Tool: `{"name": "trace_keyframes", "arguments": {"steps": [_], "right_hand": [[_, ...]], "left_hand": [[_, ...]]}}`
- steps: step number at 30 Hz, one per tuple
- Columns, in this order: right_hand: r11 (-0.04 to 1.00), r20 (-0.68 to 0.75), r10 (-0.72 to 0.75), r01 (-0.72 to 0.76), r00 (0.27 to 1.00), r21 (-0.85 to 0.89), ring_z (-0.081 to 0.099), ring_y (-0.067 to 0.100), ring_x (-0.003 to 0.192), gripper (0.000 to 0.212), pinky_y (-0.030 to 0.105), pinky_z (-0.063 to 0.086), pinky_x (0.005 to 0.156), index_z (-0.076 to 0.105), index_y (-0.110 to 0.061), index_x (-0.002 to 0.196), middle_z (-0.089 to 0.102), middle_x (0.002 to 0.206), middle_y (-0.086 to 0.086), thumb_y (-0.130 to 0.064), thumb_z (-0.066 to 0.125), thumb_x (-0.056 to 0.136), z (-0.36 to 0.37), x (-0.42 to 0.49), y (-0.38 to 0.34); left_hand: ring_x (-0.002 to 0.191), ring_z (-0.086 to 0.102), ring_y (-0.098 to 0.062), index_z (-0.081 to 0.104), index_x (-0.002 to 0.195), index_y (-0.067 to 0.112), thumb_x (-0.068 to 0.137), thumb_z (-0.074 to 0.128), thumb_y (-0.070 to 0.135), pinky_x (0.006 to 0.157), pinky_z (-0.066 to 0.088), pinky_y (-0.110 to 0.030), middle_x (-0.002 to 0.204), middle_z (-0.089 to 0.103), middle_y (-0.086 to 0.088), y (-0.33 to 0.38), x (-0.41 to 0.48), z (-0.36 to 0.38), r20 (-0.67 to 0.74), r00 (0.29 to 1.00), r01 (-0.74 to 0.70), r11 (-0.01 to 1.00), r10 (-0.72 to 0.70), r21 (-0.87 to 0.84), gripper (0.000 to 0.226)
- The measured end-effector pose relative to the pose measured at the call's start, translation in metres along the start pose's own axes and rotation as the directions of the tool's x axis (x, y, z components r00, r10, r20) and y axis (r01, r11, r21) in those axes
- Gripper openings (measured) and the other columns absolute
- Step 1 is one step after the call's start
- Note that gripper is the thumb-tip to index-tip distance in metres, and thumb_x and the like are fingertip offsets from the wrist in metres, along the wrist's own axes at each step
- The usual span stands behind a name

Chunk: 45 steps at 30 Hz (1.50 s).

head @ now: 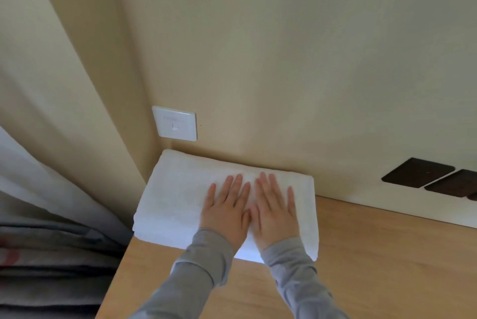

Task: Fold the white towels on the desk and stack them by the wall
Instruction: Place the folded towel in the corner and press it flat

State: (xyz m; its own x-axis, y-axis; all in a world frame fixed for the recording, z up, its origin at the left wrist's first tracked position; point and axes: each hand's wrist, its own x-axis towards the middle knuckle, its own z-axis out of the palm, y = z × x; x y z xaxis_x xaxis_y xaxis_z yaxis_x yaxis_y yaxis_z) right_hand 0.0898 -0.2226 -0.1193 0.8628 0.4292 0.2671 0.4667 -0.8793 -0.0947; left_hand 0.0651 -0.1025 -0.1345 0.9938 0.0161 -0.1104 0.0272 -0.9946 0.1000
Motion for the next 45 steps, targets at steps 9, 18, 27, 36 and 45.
{"name": "trace_keyframes", "arguments": {"steps": [9,18,27,36,45], "right_hand": [[0.991,0.292,0.134,-0.128,0.947,-0.042,-0.024,0.006,0.137,0.062,0.031,-0.011,0.117,-0.015,-0.02,0.144,-0.016,0.155,-0.007,-0.049,-0.006,0.09,0.022,-0.011,0.045],[0.98,0.26,0.187,-0.198,0.947,0.017,-0.016,0.009,0.142,0.058,0.032,-0.008,0.118,-0.003,-0.027,0.148,-0.008,0.157,-0.005,-0.044,0.019,0.097,0.027,-0.007,0.044],[0.968,0.234,0.231,-0.247,0.944,0.044,-0.015,0.006,0.141,0.066,0.029,-0.008,0.116,-0.002,-0.018,0.149,-0.005,0.158,-0.004,-0.049,0.021,0.096,0.03,-0.005,0.045],[0.986,0.406,0.116,-0.156,0.906,0.067,-0.008,0.015,0.145,0.066,0.032,-0.002,0.117,-0.004,-0.013,0.149,-0.008,0.158,0.001,-0.047,0.02,0.098,0.006,0.004,0.056],[0.981,0.198,0.156,-0.176,0.968,0.086,0.027,0.019,0.138,0.061,0.031,0.026,0.11,0.012,-0.013,0.148,0.022,0.154,0.003,-0.043,0.03,0.098,-0.083,-0.019,0.089]], "left_hand": [[0.139,-0.026,-0.006,-0.029,0.139,0.034,0.072,-0.033,0.063,0.116,-0.014,-0.031,0.149,-0.032,0.012,-0.098,-0.012,-0.002,-0.079,0.994,0.079,0.997,-0.08,-0.018,0.073],[0.143,-0.02,-0.01,-0.027,0.136,0.044,0.074,-0.017,0.064,0.117,-0.012,-0.036,0.155,-0.021,0.01,-0.096,-0.002,-0.001,-0.069,0.986,0.144,0.986,-0.15,-0.081,0.067],[0.145,-0.009,-0.012,-0.005,0.15,0.021,0.075,-0.009,0.076,0.119,-0.004,-0.034,0.159,-0.007,0.006,-0.098,0.0,0.003,-0.114,0.937,0.314,0.94,-0.329,-0.134,0.093],[0.146,-0.006,-0.018,-0.002,0.151,0.02,0.081,0.004,0.069,0.119,-0.003,-0.039,0.159,-0.005,0.002,-0.095,0.002,-0.006,-0.069,0.95,0.301,0.952,-0.305,-0.055,0.085],[0.146,-0.003,-0.018,-0.002,0.15,0.023,0.081,-0.009,0.061,0.119,0.002,-0.039,0.159,-0.005,0.001,0.013,-0.023,-0.06,-0.122,0.99,0.078,0.997,-0.077,0.004,0.08]]}}
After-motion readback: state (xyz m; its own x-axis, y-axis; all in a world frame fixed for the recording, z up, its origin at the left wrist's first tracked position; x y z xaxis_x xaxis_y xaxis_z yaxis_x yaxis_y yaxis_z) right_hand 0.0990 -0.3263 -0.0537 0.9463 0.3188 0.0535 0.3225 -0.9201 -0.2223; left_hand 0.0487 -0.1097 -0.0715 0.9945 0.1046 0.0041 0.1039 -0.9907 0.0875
